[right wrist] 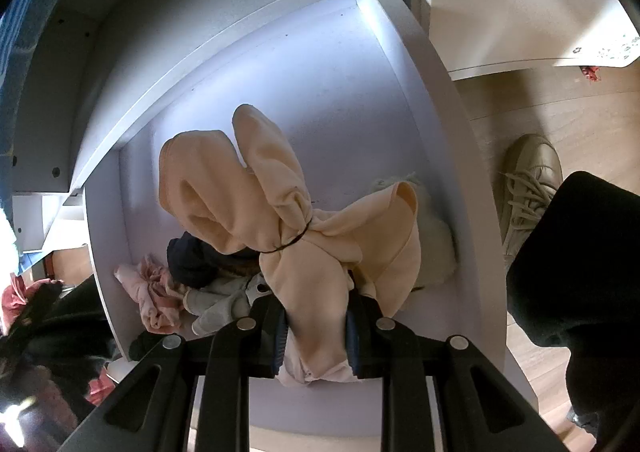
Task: Organize soft objects
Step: 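Move the left tool back down into the clothes shelf, then close the left tool on the pink strawberry-print cloth while the right tool holds the beige bundle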
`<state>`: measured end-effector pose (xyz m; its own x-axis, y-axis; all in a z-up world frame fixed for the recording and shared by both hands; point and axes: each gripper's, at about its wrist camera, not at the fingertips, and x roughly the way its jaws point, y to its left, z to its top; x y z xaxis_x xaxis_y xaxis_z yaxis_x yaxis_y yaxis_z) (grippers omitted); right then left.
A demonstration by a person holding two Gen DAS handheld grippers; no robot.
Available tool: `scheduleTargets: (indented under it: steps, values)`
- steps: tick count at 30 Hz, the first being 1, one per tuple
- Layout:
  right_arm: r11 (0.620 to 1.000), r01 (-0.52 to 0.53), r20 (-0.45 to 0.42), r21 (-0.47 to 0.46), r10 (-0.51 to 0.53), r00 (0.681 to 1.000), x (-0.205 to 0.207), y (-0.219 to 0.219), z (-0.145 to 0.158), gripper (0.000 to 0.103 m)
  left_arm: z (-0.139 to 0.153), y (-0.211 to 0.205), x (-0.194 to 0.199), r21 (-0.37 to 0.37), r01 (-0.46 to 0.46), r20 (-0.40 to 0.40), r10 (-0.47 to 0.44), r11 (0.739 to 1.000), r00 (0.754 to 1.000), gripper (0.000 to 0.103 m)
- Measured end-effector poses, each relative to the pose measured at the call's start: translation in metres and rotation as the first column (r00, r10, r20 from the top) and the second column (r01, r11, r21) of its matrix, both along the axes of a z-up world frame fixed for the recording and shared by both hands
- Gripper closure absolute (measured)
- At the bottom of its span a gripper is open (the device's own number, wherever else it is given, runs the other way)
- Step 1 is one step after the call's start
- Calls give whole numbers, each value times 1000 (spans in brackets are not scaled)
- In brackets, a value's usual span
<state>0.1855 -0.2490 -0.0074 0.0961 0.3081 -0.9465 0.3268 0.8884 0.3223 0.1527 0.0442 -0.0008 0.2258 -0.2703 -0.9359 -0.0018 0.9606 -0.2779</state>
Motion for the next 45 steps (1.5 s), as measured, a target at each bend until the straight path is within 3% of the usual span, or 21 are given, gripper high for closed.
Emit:
scheduleTargets:
  steps: [6, 14, 18, 25, 30, 36, 38, 39, 40, 41, 45]
  values:
    - [1000, 1, 11, 3, -1, 1000, -1, -1, 4, 81, -42, 14, 0, 36, -140, -131, 144, 989, 981, 9]
    - [995, 2, 61, -101, 4, 998, -6, -9, 25, 81, -88, 5, -4, 123, -125, -257, 153, 984, 954, 14]
    - [989, 15, 77, -147, -4, 997, -7, -15, 31, 81, -105, 5, -5, 86, -147, -302, 166, 985, 939, 23]
    - [991, 13, 79, -135, -2, 997, -11, -10, 34, 81, -116, -9, 2, 71, -90, -285, 107, 993, 953, 29]
    - [992, 9, 88, -126, 2, 996, -15, -6, 38, 81, -109, -12, 7, -6, -85, -219, 81, 996, 972, 29]
    - [992, -10, 80, -123, 20, 997, -18, -2, 35, 81, -118, -10, 8, -9, -100, -243, 95, 995, 965, 24]
    - [992, -11, 78, -124, 21, 997, -18, -1, 35, 81, -119, -14, 15, -12, -92, -250, 86, 996, 964, 28]
    - [992, -12, 76, -124, 22, 997, -18, -1, 35, 81, -120, -13, 16, 3, -88, -250, 86, 996, 964, 37]
    - [992, -13, 76, -123, 23, 997, -18, 0, 35, 81, -121, -11, 17, 15, -88, -251, 89, 996, 964, 54]
    - [992, -14, 76, -123, 24, 997, -18, 0, 35, 81, -122, -11, 18, 22, -89, -255, 92, 996, 963, 59]
    - [993, -7, 81, -115, 17, 997, -18, 0, 36, 81, -116, -10, 15, 15, -126, -226, 126, 992, 966, 65]
